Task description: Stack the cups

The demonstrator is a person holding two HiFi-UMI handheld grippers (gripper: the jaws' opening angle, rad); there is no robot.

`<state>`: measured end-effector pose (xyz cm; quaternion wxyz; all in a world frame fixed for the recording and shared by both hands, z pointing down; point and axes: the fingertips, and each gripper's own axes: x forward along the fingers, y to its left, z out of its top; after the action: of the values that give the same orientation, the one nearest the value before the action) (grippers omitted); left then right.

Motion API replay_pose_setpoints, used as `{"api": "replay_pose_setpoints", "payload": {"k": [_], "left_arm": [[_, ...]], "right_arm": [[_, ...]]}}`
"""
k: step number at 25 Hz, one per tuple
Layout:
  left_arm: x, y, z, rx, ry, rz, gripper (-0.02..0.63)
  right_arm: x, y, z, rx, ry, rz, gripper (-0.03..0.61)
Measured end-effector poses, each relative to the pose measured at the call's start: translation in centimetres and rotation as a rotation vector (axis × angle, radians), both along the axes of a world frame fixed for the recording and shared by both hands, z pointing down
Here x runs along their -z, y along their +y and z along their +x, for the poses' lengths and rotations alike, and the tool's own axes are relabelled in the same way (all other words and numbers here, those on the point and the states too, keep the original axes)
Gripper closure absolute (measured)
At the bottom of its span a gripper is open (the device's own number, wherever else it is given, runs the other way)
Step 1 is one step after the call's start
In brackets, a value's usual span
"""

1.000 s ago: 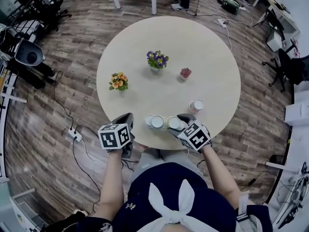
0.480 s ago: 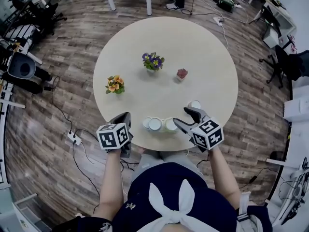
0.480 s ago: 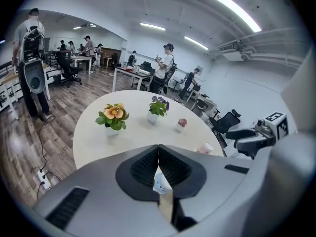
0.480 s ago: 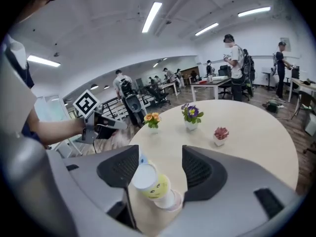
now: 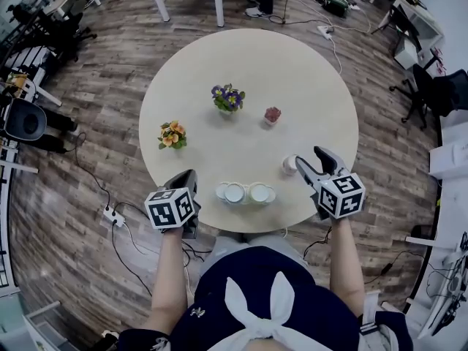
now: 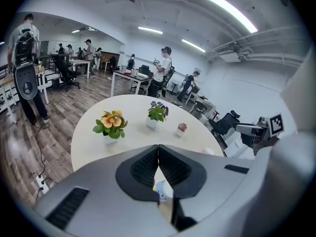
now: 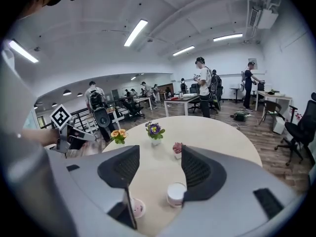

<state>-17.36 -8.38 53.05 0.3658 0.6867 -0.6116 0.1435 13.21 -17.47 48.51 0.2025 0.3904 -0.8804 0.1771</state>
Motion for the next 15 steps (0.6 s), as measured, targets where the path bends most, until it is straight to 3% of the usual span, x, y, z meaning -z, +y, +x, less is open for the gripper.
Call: {"api": "replay_pose_setpoints", "payload": {"k": [6, 15], "left_arm": [[0.1, -0.4, -0.5, -0.002, -0.003, 0.003, 0.592], [0.1, -0.7, -0.4, -0.020, -0.020, -0.001, 0.592]], "right_arm": [[-0.6, -0.8, 2.0, -0.065, 0.012, -0.007, 0.308], [-4.8, -0.1, 1.4, -0.034, 0.079, -0.098, 0.279]]}}
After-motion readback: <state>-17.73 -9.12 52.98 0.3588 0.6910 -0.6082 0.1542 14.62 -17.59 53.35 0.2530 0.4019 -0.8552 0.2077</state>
